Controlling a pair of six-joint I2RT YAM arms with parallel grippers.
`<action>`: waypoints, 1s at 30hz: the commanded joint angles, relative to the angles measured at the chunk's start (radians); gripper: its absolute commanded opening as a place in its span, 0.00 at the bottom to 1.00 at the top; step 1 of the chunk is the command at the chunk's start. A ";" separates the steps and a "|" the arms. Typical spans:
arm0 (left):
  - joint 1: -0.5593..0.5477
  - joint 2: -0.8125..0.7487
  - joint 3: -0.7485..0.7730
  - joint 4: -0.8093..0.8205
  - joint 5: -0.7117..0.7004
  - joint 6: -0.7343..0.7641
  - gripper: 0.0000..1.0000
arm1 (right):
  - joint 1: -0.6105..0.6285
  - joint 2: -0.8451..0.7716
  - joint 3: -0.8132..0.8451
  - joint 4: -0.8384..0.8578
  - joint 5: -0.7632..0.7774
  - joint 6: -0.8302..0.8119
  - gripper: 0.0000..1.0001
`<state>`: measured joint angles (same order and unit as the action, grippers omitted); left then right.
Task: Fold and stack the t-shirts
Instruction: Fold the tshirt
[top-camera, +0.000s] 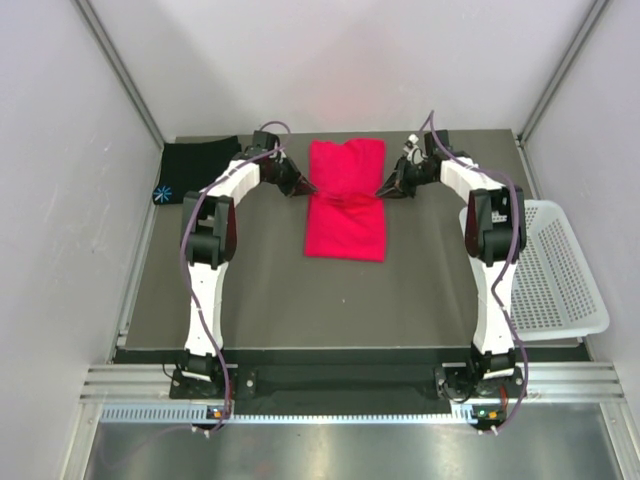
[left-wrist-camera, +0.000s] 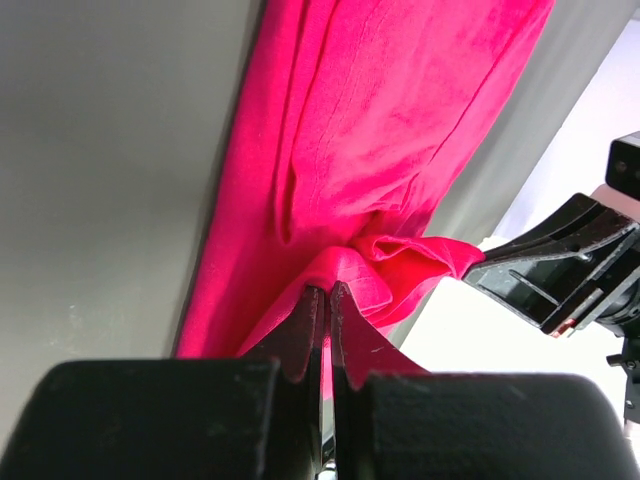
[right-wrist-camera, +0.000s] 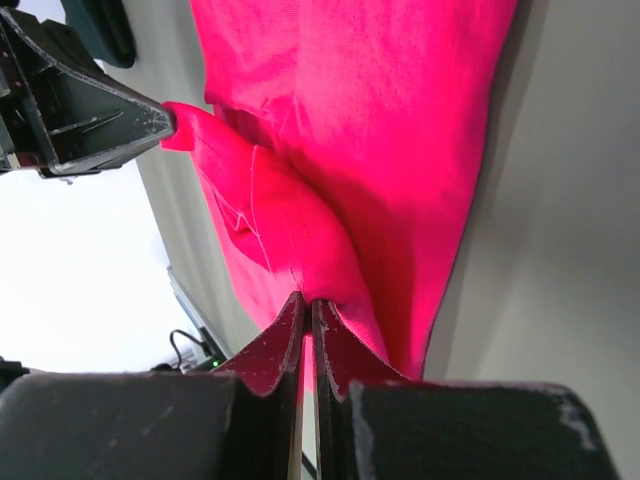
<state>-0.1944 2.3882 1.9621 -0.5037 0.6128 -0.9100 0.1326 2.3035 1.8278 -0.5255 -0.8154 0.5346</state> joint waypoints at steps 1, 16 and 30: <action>0.018 0.008 0.043 0.033 -0.008 -0.009 0.00 | -0.018 0.025 0.064 -0.005 -0.025 -0.005 0.00; 0.030 0.075 0.115 0.042 0.018 -0.029 0.14 | -0.022 0.093 0.137 0.001 -0.021 0.028 0.02; 0.052 0.026 0.182 0.128 -0.074 -0.043 0.32 | -0.070 0.156 0.225 0.245 -0.007 0.298 0.27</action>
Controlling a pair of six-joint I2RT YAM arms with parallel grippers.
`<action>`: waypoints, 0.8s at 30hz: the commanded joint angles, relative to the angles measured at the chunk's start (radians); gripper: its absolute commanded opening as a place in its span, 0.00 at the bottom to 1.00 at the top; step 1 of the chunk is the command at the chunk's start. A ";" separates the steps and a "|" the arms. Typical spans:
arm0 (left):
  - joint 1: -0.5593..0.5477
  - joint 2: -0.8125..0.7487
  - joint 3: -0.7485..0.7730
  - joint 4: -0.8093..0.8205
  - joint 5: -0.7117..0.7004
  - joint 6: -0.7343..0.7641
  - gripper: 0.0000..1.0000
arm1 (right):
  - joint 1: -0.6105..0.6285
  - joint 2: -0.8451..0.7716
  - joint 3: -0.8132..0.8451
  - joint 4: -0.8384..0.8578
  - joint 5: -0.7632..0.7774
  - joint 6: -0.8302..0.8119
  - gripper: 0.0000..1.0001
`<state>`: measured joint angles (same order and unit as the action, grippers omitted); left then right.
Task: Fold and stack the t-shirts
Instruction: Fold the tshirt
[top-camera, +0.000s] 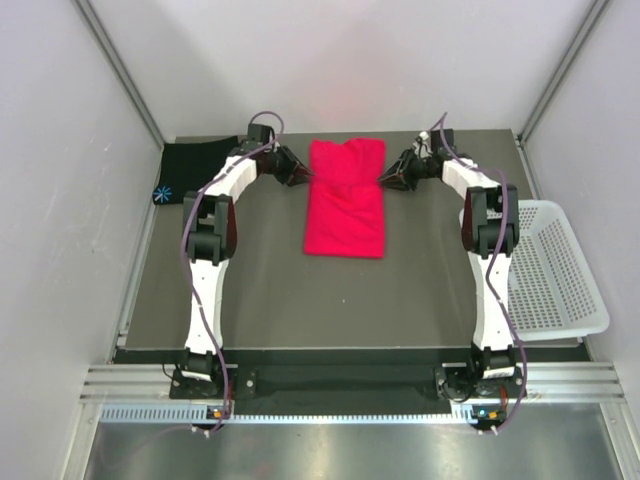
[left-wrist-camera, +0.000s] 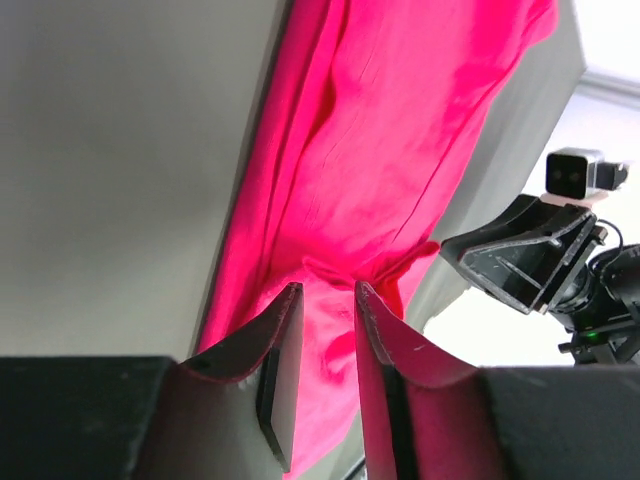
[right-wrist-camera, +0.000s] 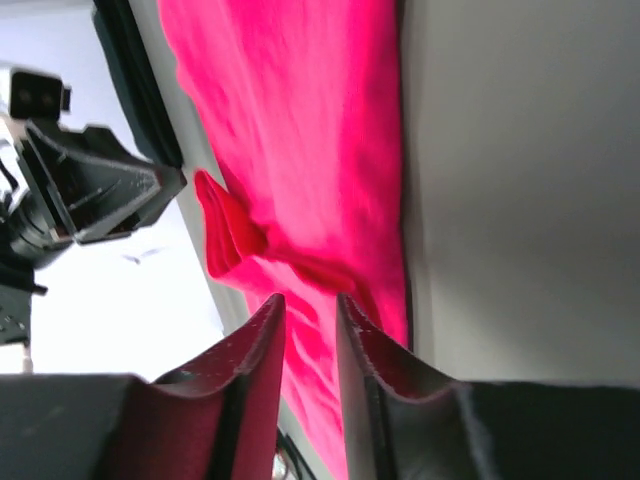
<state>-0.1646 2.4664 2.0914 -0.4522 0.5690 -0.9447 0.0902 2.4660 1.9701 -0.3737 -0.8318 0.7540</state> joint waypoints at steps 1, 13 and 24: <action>0.023 -0.066 0.061 0.067 -0.038 0.009 0.32 | -0.027 -0.016 0.093 0.073 0.017 0.056 0.28; -0.047 -0.333 -0.293 0.173 0.118 0.186 0.31 | 0.051 -0.236 -0.068 -0.110 0.080 -0.216 0.34; -0.087 -0.133 -0.197 0.303 0.158 0.090 0.18 | 0.095 -0.125 -0.097 0.114 0.028 -0.078 0.09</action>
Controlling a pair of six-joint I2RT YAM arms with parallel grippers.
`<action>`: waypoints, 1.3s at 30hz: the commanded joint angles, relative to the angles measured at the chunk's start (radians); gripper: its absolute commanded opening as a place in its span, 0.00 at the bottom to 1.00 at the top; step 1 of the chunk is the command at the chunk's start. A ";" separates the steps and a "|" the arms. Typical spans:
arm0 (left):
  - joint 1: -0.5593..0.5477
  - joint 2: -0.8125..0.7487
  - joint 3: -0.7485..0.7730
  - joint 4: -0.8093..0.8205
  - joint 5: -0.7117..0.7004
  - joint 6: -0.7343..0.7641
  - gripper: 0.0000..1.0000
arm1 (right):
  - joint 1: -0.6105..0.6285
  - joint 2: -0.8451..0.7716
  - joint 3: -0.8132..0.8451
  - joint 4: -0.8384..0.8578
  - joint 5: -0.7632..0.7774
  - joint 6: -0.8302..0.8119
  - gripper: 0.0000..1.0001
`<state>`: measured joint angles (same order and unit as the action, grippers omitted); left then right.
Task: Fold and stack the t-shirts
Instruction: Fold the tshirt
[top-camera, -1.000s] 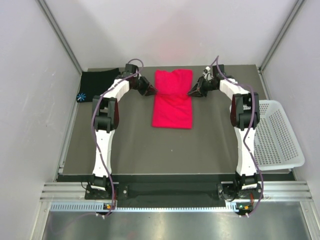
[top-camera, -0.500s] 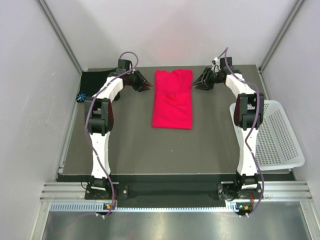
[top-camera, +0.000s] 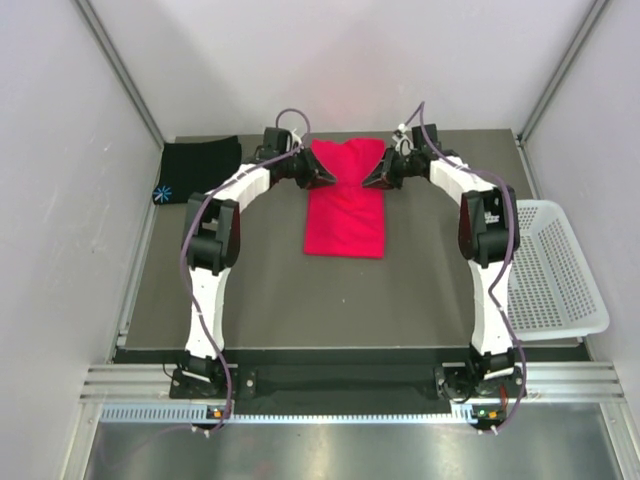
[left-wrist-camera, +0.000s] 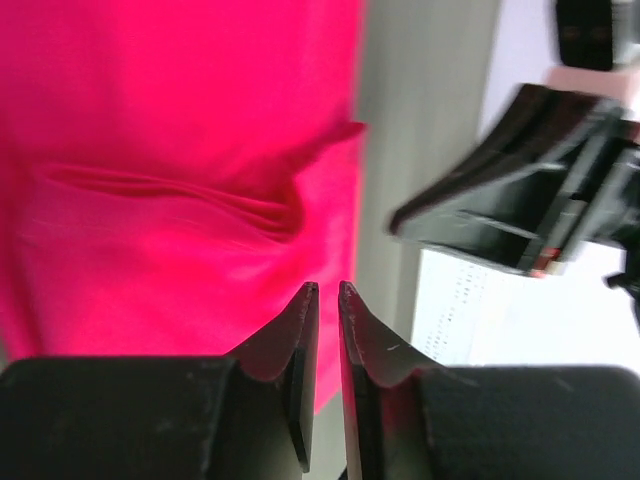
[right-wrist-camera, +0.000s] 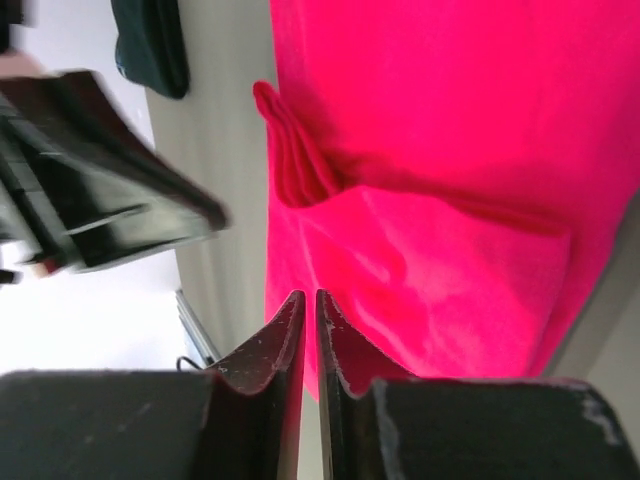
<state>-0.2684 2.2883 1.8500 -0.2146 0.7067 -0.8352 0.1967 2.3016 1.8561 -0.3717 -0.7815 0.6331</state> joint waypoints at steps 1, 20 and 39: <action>0.018 0.051 0.045 0.069 0.016 -0.018 0.18 | -0.013 0.051 0.025 0.120 -0.024 0.059 0.08; 0.112 0.257 0.176 0.014 -0.042 0.016 0.17 | -0.120 0.269 0.176 0.119 0.001 0.057 0.05; 0.011 -0.262 -0.298 0.029 -0.030 0.018 0.24 | -0.010 -0.169 -0.104 -0.124 -0.016 -0.170 0.12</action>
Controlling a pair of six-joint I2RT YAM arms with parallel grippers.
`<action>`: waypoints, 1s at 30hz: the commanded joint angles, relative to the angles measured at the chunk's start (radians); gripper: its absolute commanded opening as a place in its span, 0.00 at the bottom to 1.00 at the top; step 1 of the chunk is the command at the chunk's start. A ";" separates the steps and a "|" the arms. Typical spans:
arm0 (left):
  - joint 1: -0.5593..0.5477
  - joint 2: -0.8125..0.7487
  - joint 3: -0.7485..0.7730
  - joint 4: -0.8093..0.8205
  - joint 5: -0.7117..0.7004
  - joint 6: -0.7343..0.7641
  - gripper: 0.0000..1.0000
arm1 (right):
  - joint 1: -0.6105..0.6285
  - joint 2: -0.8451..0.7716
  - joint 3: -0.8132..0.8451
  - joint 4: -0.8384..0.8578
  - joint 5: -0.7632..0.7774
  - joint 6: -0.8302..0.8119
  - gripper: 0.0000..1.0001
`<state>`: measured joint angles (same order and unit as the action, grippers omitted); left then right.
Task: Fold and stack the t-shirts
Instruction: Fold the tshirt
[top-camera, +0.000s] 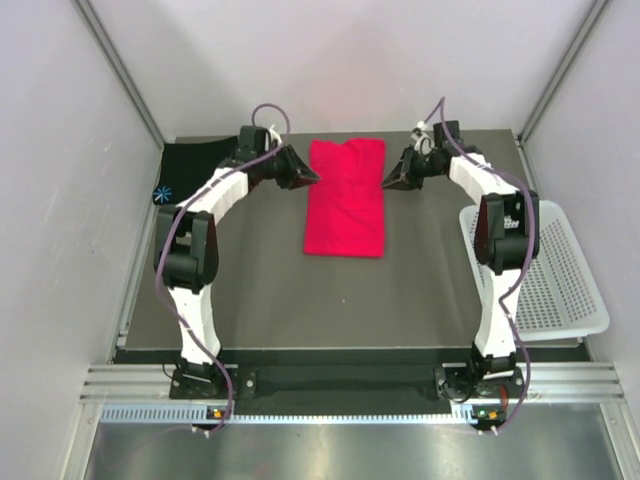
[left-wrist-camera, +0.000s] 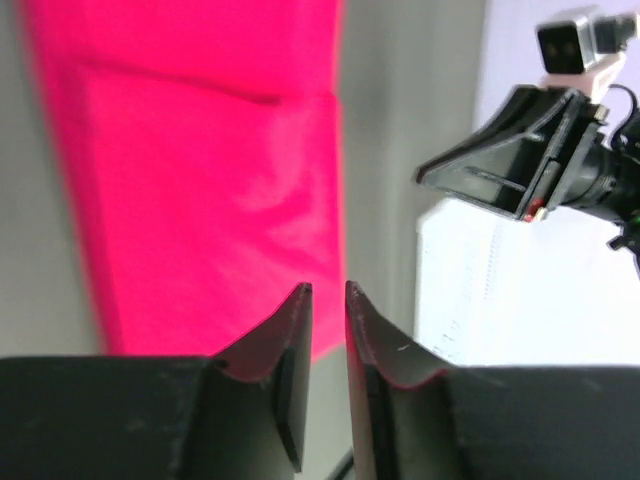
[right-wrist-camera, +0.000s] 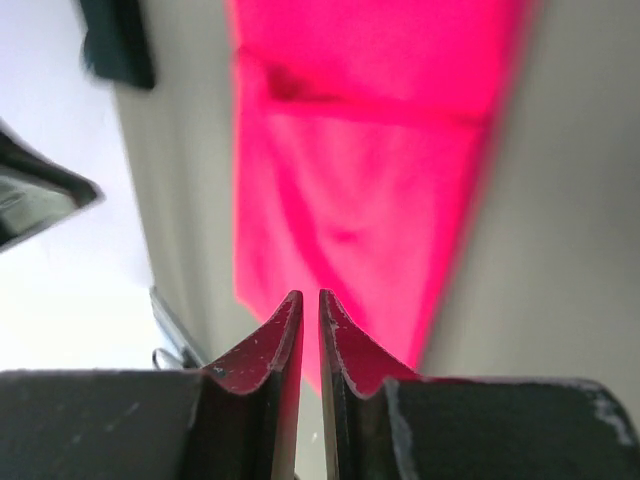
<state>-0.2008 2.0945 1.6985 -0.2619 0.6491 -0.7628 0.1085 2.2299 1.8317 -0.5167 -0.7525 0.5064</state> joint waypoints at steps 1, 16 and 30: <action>-0.067 -0.080 -0.193 0.157 0.046 -0.082 0.23 | 0.095 -0.111 -0.142 0.032 -0.059 -0.042 0.12; -0.069 -0.206 -0.730 0.230 0.031 -0.053 0.12 | 0.142 -0.216 -0.673 0.199 -0.148 -0.109 0.09; -0.066 -0.470 -0.666 0.039 -0.002 0.025 0.16 | 0.114 -0.372 -0.589 0.101 -0.160 -0.098 0.08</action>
<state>-0.2626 1.7077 0.9413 -0.2260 0.6571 -0.7555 0.2031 1.9339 1.1412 -0.4332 -0.9024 0.4038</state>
